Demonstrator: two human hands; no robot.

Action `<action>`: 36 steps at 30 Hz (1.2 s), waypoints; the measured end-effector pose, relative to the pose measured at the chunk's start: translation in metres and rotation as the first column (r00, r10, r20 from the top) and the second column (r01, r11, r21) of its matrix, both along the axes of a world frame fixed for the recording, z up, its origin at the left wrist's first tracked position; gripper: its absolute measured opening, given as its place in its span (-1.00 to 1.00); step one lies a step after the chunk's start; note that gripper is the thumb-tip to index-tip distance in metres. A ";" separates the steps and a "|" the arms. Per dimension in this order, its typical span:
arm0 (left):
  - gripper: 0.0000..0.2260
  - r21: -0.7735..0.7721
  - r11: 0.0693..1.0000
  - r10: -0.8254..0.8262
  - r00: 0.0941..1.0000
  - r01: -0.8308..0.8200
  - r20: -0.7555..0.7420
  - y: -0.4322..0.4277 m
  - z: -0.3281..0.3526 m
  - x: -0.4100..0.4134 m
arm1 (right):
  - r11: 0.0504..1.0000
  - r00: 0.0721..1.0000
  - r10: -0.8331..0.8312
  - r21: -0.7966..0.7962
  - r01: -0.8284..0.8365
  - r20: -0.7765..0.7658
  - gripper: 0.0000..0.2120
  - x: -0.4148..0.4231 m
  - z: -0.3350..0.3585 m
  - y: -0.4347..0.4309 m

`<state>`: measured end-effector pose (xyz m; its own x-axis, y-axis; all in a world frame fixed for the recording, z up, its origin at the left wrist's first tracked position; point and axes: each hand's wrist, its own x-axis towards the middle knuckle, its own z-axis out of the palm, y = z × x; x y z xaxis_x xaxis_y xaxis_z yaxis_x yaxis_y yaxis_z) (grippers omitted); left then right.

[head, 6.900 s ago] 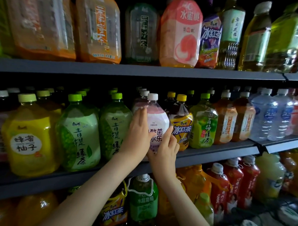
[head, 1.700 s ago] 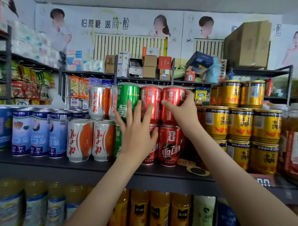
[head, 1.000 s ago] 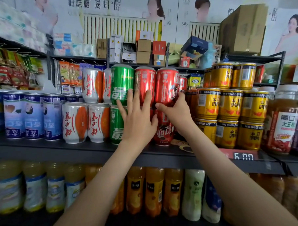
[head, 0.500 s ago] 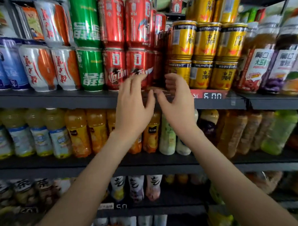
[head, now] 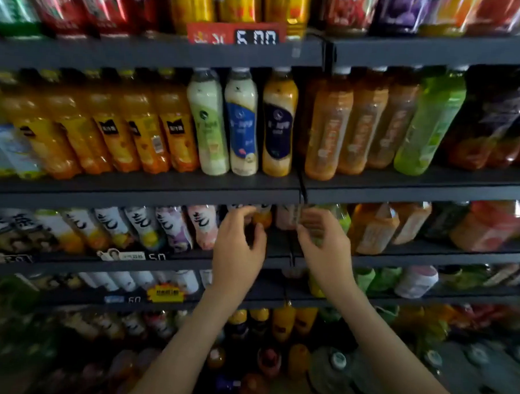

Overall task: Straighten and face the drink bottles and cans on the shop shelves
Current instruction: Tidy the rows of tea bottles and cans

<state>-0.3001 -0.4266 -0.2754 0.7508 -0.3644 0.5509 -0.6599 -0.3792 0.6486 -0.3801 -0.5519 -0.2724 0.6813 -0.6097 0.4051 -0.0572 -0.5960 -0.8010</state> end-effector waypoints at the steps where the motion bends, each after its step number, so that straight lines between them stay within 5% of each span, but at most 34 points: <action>1: -0.77 0.012 1.000 0.006 0.999 -0.005 -0.044 -0.007 -0.012 -0.013 | 0.999 0.999 -0.007 0.032 0.008 -0.044 -0.78 -0.012 -0.013 -0.008; 7: -0.74 0.145 0.989 0.055 0.943 -0.007 -0.328 -0.037 -0.076 -0.065 | 0.979 0.967 -0.034 0.186 0.083 -0.253 -0.80 -0.070 -0.080 -0.038; 20: -0.80 0.397 0.911 0.174 0.767 0.114 -0.618 -0.050 -0.260 -0.115 | 0.853 0.810 -0.102 0.368 0.370 -0.577 -0.69 -0.145 -0.274 -0.048; 25: -0.78 0.225 0.972 0.070 0.843 0.061 -0.534 -0.082 -0.262 -0.089 | 0.835 0.833 -0.220 0.343 0.430 -0.508 -0.54 -0.119 -0.296 -0.066; 30: -0.71 -0.024 0.999 -0.043 0.948 0.038 -0.315 -0.138 -0.214 -0.039 | 0.895 0.917 -0.304 0.251 0.368 -0.259 -0.33 -0.040 -0.252 -0.100; 36: -0.57 -0.027 0.992 -0.122 0.946 0.120 -0.299 -0.184 -0.197 0.004 | 0.936 0.952 -0.287 0.183 0.302 -0.104 -0.14 0.033 -0.217 -0.122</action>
<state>-0.2966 -0.6102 -0.4721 0.8324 -0.4589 0.3108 -0.4751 -0.3020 0.8265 -0.3468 -0.6744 -0.4897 0.4830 -0.8491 0.2140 -0.2700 -0.3769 -0.8860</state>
